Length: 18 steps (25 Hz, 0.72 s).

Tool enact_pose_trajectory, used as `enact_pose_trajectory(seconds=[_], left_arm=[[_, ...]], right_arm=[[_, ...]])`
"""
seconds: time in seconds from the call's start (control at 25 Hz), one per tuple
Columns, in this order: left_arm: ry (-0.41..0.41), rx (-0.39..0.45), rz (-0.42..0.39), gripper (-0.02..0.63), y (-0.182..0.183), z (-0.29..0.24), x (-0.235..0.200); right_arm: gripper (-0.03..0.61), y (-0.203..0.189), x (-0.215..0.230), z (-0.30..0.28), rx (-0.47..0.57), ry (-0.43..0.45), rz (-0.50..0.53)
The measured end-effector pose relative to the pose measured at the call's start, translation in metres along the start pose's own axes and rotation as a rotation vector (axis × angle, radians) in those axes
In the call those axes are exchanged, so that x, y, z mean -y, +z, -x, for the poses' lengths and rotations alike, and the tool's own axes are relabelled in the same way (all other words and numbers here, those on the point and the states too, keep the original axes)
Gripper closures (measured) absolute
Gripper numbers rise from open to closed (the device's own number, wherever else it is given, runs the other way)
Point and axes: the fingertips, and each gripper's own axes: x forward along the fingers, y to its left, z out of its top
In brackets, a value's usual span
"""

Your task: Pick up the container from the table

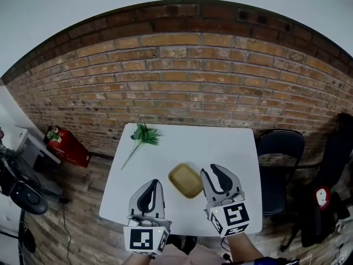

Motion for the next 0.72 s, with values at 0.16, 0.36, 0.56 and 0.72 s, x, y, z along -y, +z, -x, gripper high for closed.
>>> enact_pose_trajectory(seconds=[0.16, 0.36, 0.56, 0.72], left_arm=[[0.018, -0.005, 0.017, 0.606, -0.004, -0.009, -0.013], [0.013, -0.027, 0.03, 0.606, -0.017, -0.029, -0.028], [-0.01, -0.082, 0.054, 0.606, -0.04, -0.048, -0.038], [-0.038, -0.124, 0.064, 0.606, -0.058, -0.065, -0.042]], right_arm=[[0.466, -0.001, -0.001, -0.016, -0.012, 0.013, 0.01], [0.465, -0.017, 0.003, -0.039, -0.055, 0.008, -0.007], [0.462, -0.046, 0.009, -0.058, -0.13, -0.004, -0.038], [0.457, -0.076, 0.013, -0.07, -0.203, -0.015, -0.059]])
